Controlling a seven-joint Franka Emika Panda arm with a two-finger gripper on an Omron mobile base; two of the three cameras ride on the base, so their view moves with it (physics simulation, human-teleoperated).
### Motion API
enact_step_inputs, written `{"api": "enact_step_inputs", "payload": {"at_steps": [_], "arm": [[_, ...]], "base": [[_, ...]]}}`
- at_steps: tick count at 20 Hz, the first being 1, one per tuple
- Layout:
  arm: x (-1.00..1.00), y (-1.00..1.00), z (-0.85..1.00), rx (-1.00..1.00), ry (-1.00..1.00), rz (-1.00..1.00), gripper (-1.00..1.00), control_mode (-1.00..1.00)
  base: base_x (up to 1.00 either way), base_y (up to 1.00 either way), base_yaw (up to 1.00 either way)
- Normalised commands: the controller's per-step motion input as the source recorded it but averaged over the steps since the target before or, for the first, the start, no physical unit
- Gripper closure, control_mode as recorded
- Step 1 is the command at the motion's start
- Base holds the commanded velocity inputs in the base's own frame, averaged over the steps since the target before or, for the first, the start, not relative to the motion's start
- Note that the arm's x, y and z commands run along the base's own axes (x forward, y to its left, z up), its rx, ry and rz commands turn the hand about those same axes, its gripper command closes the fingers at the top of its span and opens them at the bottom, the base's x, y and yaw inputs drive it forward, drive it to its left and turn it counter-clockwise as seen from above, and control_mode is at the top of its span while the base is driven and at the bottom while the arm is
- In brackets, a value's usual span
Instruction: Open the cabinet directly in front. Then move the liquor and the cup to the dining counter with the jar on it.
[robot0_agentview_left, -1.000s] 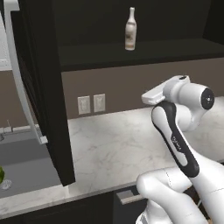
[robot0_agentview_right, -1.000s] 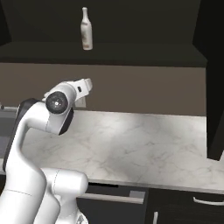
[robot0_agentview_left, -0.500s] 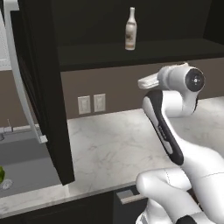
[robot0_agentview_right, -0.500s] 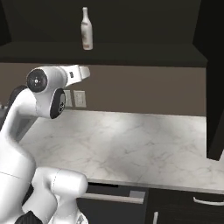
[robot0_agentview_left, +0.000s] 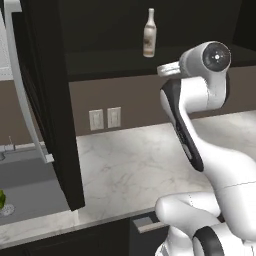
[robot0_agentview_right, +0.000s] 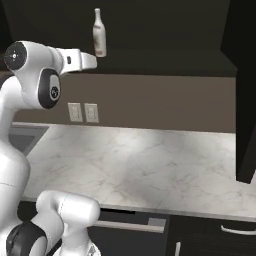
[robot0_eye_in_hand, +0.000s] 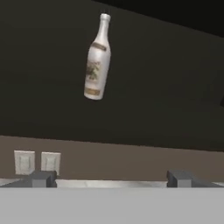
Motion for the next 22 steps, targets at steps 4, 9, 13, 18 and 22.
{"api": "enact_step_inputs", "payload": {"at_steps": [4, 9, 13, 18, 22], "arm": [[-0.2, -0.32, 0.34, 0.19, -0.11, -0.01, -1.0, -1.0], [-0.09, -0.1, 0.25, 0.13, -0.09, 0.0, -1.0, -1.0], [0.0, 0.03, 0.54, 0.02, -0.03, 0.0, -1.0, -1.0], [-0.02, 0.08, 0.55, 0.0, -0.02, 0.0, -1.0, -1.0], [0.07, 0.26, 0.18, 0.0, 0.01, 0.01, -1.0, -1.0]], "base": [[0.0, 0.0, 0.0], [0.0, 0.0, 0.0], [0.0, 0.0, 0.0], [0.0, 0.0, 0.0], [0.0, 0.0, 0.0]]}}
